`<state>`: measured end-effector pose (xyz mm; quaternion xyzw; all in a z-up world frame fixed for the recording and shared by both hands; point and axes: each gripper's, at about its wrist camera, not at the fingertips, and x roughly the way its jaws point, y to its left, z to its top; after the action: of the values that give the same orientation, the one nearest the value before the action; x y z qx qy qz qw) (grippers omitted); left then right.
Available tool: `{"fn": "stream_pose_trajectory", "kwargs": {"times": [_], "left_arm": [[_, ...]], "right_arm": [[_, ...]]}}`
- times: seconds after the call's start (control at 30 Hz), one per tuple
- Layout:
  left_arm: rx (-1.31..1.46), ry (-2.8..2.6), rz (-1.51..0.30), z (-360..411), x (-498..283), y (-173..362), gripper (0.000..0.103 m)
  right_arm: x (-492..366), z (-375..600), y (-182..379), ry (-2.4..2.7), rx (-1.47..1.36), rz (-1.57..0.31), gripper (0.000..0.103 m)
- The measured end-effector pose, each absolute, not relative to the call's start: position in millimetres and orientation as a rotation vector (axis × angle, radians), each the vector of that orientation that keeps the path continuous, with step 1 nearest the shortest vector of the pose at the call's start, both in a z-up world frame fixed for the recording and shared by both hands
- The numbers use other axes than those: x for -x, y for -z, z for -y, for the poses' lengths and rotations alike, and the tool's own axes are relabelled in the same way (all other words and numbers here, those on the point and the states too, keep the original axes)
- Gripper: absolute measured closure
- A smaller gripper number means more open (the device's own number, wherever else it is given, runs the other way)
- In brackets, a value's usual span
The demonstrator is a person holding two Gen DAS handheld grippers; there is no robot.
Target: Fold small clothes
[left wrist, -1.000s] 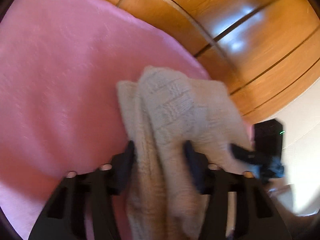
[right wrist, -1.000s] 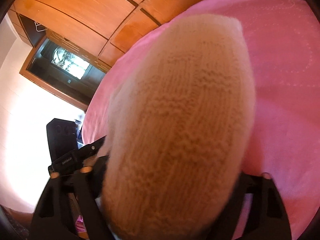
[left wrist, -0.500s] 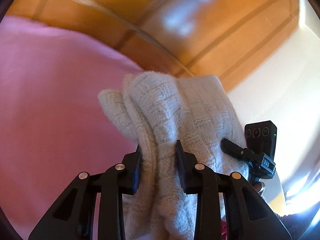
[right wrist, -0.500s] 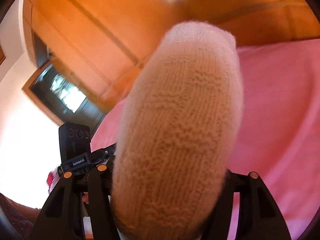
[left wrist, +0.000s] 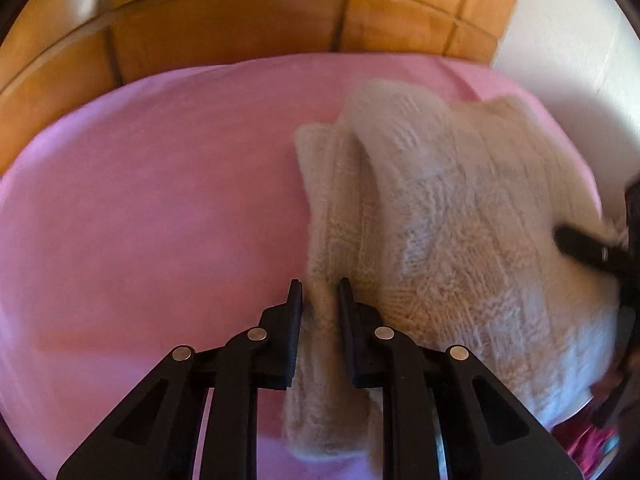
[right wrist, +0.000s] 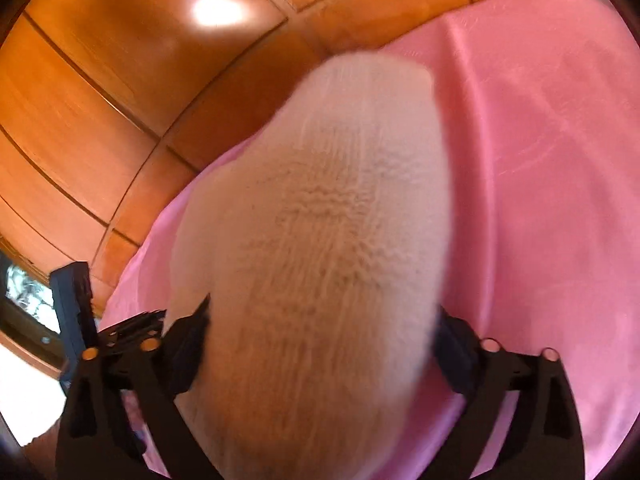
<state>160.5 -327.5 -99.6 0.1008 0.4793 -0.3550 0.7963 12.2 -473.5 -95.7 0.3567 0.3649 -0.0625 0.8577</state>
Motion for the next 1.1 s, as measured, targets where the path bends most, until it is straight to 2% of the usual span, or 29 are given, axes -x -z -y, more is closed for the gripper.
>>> {"fn": "stream_pose_trajectory", "kwargs": {"times": [0.1, 0.13, 0.17, 0.2, 0.23, 0.27, 0.3, 0.37, 0.43, 0.53, 0.57, 0.73, 0.8, 0.87, 0.97, 1.0, 1.07, 1.1], "left_arm": [[-0.11, 0.742, -1.005, 302.9, -158.0, 77.1, 0.085], [-0.105, 0.731, -0.981, 297.8, -156.7, 69.9, 0.085], [-0.104, 0.724, -0.944, 292.5, -152.5, 61.1, 0.085], [-0.096, 0.724, -0.908, 287.4, -144.3, 52.3, 0.085], [-0.069, 0.741, -0.875, 281.5, -136.9, 40.8, 0.085], [-0.044, 0.771, -0.854, 280.1, -127.8, 33.7, 0.084], [-0.022, 0.811, -0.83, 282.9, -123.2, 25.4, 0.074], [-0.004, 0.888, -0.772, 291.2, -109.9, 15.0, 0.059], [-0.078, 0.918, -0.78, 319.7, -99.6, 23.6, 0.058], [-0.243, 0.835, -0.913, 350.9, -110.8, 78.2, 0.058], [-0.22, 0.814, -0.892, 346.6, -114.1, 86.2, 0.05], [-0.108, 0.779, -0.94, 325.2, -122.9, 77.4, 0.048], [-0.124, 0.742, -0.911, 324.5, -118.5, 67.2, 0.048], [-0.137, 0.704, -0.849, 317.9, -109.2, 47.7, 0.046], [-0.123, 0.678, -0.768, 296.9, -91.4, 23.3, 0.024], [-0.118, 0.673, -0.748, 293.7, -88.9, 19.4, 0.022], [-0.121, 0.665, -0.717, 286.8, -79.2, 5.6, 0.019], [-0.127, 0.653, -0.702, 282.3, -74.1, 0.3, 0.014]], "right_arm": [[5.7, 472.5, 75.0, 0.213, -0.674, -0.741, 0.007], [12.4, 469.5, 62.5, 0.256, -0.642, -0.705, 0.012], [16.3, 466.8, 51.4, 0.284, -0.614, -0.676, 0.03], [23.3, 464.1, 37.2, 0.296, -0.588, -0.645, 0.042], [24.1, 457.7, 28.5, 0.3, -0.579, -0.629, 0.058], [24.9, 452.8, 18.2, 0.302, -0.569, -0.612, 0.065], [25.0, 444.9, 13.8, 0.301, -0.548, -0.603, 0.068], [16.2, 425.6, 16.6, 0.311, -0.481, -0.627, 0.07], [-3.2, 410.6, 41.9, 0.283, -0.498, -0.706, 0.074], [-12.2, 387.7, 71.8, 0.335, -0.399, -0.71, 0.073], [-15.2, 385.4, 72.2, 0.343, -0.389, -0.704, 0.073], [-22.3, 373.2, 66.4, 0.377, -0.301, -0.738, 0.072], [-24.2, 379.1, 64.8, 0.381, -0.303, -0.739, 0.067], [-22.6, 377.0, 57.0, 0.376, -0.325, -0.727, 0.05], [-17.5, 376.5, 42.9, 0.38, -0.357, -0.708, 0.034], [-14.3, 373.1, 38.0, 0.385, -0.363, -0.695, 0.031], [-3.7, 359.0, 23.8, 0.419, -0.358, -0.661, 0.011], [-1.4, 354.0, 19.6, 0.441, -0.354, -0.65, 0.006]]}}
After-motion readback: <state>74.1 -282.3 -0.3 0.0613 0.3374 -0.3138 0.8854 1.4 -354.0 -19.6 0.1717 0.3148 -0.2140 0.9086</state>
